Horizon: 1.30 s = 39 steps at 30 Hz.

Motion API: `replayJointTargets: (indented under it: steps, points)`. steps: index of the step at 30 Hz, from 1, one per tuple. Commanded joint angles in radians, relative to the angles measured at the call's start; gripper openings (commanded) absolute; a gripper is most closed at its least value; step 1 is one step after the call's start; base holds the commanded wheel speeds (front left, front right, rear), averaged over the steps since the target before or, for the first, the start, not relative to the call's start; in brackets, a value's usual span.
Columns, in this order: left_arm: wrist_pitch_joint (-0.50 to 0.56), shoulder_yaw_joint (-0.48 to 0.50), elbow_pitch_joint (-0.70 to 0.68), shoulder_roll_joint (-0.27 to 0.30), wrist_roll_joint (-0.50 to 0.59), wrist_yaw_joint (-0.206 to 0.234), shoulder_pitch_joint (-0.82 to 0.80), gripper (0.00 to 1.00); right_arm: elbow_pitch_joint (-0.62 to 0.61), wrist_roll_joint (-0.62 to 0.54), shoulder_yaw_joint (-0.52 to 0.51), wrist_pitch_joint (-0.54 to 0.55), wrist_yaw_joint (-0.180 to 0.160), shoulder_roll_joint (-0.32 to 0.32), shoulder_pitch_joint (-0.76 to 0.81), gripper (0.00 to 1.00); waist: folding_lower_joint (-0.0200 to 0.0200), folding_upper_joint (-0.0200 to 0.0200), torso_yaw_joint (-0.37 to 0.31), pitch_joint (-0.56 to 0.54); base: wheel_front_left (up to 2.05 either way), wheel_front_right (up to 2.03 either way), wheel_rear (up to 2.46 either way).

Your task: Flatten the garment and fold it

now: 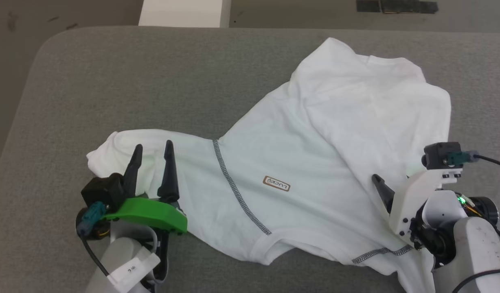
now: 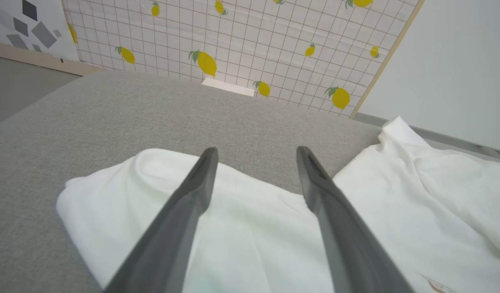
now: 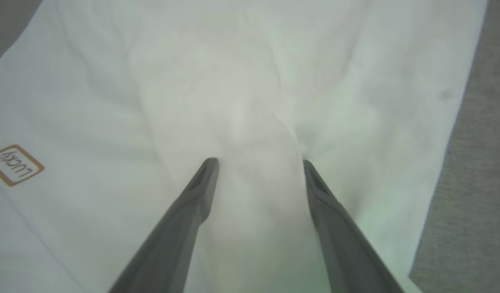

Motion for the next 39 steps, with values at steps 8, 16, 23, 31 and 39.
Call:
replayJointTargets:
  steps: [8,16,23,31,39]
  points:
    - [-0.009,0.046,-0.027,-0.047,0.060,-0.030,0.030,1.00,-0.032,0.005,0.033,0.013,-0.002,0.001,-0.036,0.42,0.0000,0.0000,0.030,0.018,0.00,0.00,0.00]
    - [-0.009,0.087,-0.021,-0.063,0.087,-0.048,0.031,1.00,-0.044,0.004,0.052,-0.020,-0.002,0.001,-0.048,0.00,0.0000,0.0000,0.009,0.015,0.00,0.00,0.00]
    - [-0.009,0.096,-0.006,-0.071,0.098,-0.060,0.040,1.00,-0.096,-0.040,-0.082,-0.133,-0.002,-0.002,-0.081,0.00,0.0000,0.0000,-0.015,-0.004,0.00,0.00,0.00]
    - [-0.009,0.107,0.005,-0.074,0.106,-0.064,0.048,1.00,-0.188,-0.133,-0.449,-0.162,-0.002,-0.004,0.002,0.00,0.0000,0.0000,-0.028,-0.029,0.00,0.00,0.00]
    - [-0.009,0.111,0.008,-0.070,0.109,-0.066,0.057,1.00,-0.049,-0.162,-0.740,-0.130,-0.002,0.001,0.082,0.08,0.0000,0.0000,-0.048,-0.046,0.00,0.00,0.00]
